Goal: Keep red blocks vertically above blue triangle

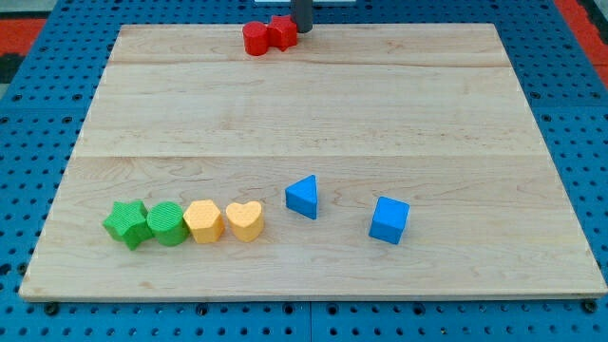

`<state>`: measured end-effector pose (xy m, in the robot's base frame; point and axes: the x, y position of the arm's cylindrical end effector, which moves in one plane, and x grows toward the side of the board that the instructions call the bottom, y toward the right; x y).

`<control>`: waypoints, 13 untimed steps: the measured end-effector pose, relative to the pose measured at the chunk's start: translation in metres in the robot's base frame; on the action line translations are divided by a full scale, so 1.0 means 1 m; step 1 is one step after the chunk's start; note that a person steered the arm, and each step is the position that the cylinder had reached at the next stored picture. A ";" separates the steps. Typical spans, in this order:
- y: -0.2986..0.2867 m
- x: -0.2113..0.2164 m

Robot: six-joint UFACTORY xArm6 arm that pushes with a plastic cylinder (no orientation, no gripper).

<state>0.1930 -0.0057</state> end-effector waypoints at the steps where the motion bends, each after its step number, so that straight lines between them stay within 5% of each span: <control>1: -0.009 0.003; 3: -0.026 0.084; 4: -0.100 0.108; 5: -0.203 0.056; 6: -0.215 0.001; 9: -0.056 0.025; 13: -0.033 0.014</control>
<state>0.2068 -0.0383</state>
